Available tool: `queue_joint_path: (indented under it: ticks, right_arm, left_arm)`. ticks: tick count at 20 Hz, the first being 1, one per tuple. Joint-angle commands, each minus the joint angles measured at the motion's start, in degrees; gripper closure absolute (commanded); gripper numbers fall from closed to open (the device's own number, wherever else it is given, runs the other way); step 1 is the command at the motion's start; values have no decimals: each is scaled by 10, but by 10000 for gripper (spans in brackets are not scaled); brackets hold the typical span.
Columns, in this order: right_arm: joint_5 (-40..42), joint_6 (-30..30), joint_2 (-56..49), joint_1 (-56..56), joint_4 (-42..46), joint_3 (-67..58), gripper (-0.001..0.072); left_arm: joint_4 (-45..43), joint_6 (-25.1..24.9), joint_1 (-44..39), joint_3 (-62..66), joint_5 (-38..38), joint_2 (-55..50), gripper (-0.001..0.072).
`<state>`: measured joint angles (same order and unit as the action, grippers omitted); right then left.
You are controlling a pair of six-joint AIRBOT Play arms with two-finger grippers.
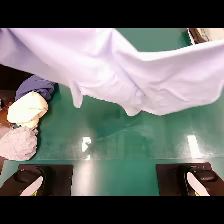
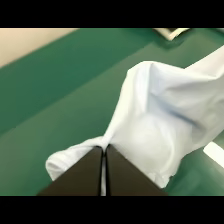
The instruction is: Fold the shirts.
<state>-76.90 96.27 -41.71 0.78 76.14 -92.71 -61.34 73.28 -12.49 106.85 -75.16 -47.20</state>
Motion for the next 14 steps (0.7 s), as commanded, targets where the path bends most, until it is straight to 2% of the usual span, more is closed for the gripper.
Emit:
queue_joint_path:
  ticks: [1,5,8,11,14]
  right_arm:
    - [-98,-3,-26,38,4,-96,702]
    - [-184,-3,-126,40,-7,-166,701]
    - [-198,-3,-218,40,-16,-166,701]
    - [-188,-26,-309,40,-27,-130,698]
    - [-145,-60,-373,40,-88,-56,698]
  left_arm:
    - [53,2,0,78,-19,4,684]
    - [9,3,0,47,-71,-14,684]
    - [-28,2,0,-83,-77,-43,684]
    - [-32,1,0,-258,-39,-89,684]
    - [-32,-7,0,-395,37,-143,684]
